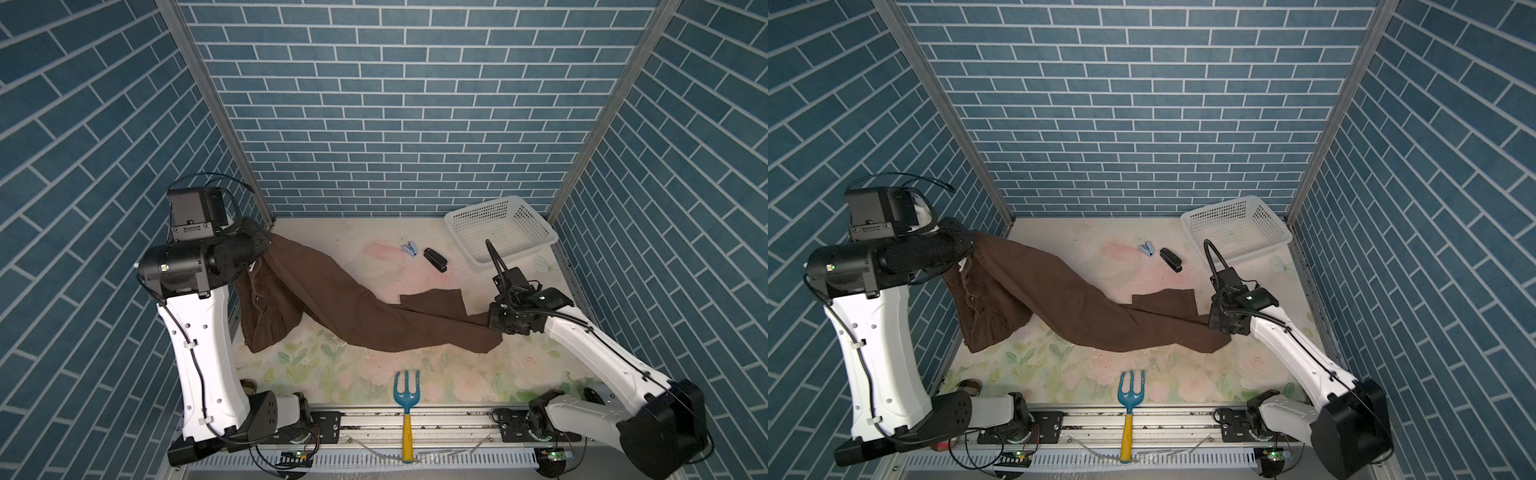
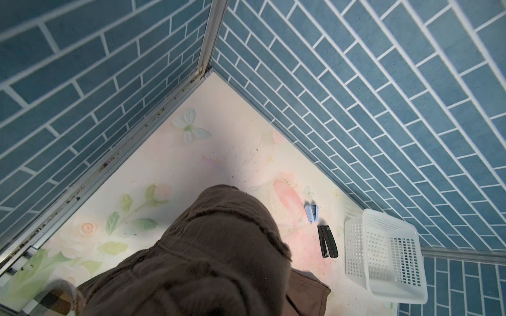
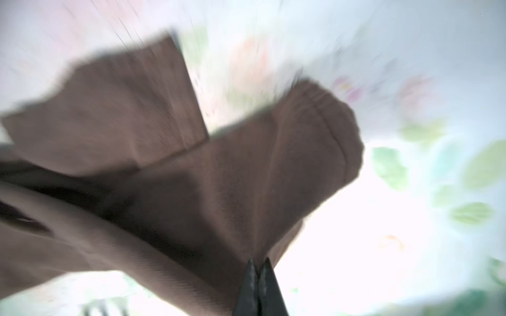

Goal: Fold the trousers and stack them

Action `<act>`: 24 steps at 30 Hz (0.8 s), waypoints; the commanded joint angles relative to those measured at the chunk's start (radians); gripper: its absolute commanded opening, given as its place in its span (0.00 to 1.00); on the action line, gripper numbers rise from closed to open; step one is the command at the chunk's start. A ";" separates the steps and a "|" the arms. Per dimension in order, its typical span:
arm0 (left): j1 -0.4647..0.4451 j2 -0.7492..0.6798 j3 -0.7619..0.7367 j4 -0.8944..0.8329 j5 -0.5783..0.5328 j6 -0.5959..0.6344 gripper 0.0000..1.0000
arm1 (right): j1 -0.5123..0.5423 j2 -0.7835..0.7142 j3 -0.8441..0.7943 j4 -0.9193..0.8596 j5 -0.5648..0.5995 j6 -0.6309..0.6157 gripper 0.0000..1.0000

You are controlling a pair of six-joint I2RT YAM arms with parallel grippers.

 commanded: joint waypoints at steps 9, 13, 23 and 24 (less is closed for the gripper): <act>0.029 -0.031 0.076 -0.008 -0.139 0.009 0.00 | -0.034 -0.175 0.210 -0.328 0.242 0.127 0.00; 0.029 0.002 0.096 -0.025 -0.128 0.023 0.00 | -0.085 0.021 0.176 -0.154 0.238 -0.054 0.00; 0.031 0.154 0.211 -0.071 -0.043 0.046 0.00 | -0.158 0.358 0.333 0.143 -0.015 -0.256 0.49; 0.031 0.153 0.205 -0.072 -0.043 0.050 0.00 | -0.145 0.341 0.310 0.157 -0.057 -0.279 0.44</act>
